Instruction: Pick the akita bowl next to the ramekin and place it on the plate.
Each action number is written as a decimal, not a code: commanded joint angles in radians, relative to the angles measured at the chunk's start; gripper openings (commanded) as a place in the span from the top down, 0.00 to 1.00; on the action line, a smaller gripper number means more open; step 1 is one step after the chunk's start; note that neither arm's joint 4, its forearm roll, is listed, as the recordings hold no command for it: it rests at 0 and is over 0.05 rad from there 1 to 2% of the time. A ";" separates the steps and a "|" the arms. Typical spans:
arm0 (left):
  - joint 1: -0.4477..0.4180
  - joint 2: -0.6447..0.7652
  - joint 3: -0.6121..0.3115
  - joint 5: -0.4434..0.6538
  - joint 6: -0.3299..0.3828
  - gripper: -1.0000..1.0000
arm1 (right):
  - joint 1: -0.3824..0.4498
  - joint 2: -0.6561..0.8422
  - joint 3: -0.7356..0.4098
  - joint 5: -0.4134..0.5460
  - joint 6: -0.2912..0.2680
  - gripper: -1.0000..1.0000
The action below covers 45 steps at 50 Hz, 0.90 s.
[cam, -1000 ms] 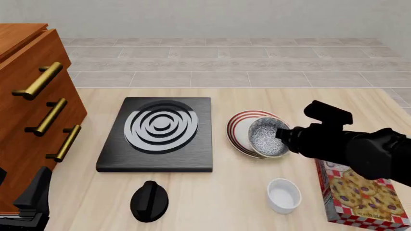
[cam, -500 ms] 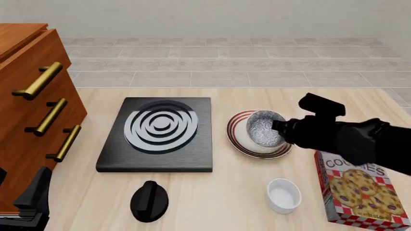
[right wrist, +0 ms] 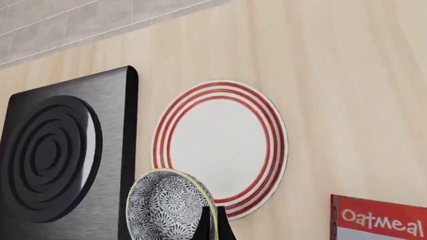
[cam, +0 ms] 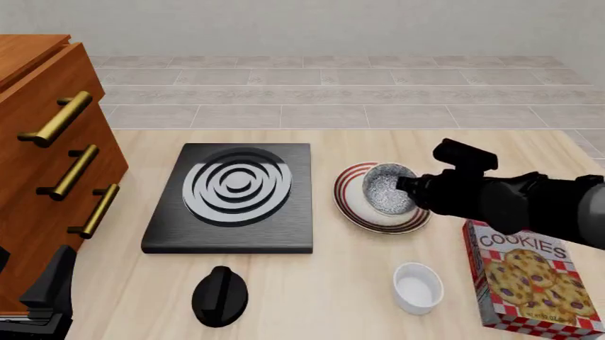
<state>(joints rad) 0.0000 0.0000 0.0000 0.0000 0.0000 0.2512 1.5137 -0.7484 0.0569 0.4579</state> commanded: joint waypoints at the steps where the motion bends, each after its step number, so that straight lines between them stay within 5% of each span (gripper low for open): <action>1: 0.000 0.000 0.000 0.000 0.000 0.00 | -0.013 0.054 -0.017 -0.032 -0.013 1.00; 45: 0.000 0.000 0.000 0.000 0.000 0.00 | -0.051 0.229 -0.107 -0.086 -0.058 1.00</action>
<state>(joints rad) 0.0000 0.0000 0.0000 0.0000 0.0000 0.2100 1.7090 -0.8293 -0.0182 0.4083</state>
